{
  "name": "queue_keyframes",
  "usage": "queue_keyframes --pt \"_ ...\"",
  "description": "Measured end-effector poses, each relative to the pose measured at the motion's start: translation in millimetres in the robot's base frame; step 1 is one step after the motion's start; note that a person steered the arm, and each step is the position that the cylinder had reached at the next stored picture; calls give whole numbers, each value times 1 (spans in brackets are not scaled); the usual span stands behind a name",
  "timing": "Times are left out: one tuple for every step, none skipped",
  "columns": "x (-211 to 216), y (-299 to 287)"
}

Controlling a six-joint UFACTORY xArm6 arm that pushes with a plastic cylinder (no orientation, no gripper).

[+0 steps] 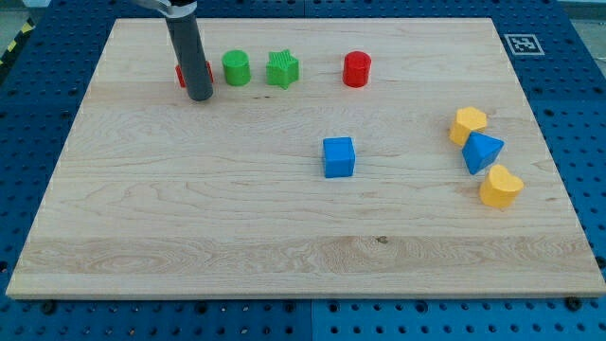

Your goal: Push the red circle towards green star

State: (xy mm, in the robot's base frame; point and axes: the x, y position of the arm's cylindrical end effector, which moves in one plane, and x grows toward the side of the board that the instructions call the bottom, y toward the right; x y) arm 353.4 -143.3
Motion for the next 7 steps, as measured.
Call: queue_keyframes --pt "0 0" --pt "15 2" --pt "33 23" --pt "34 63" --pt "34 120" --pt "34 185" --pt "34 243"
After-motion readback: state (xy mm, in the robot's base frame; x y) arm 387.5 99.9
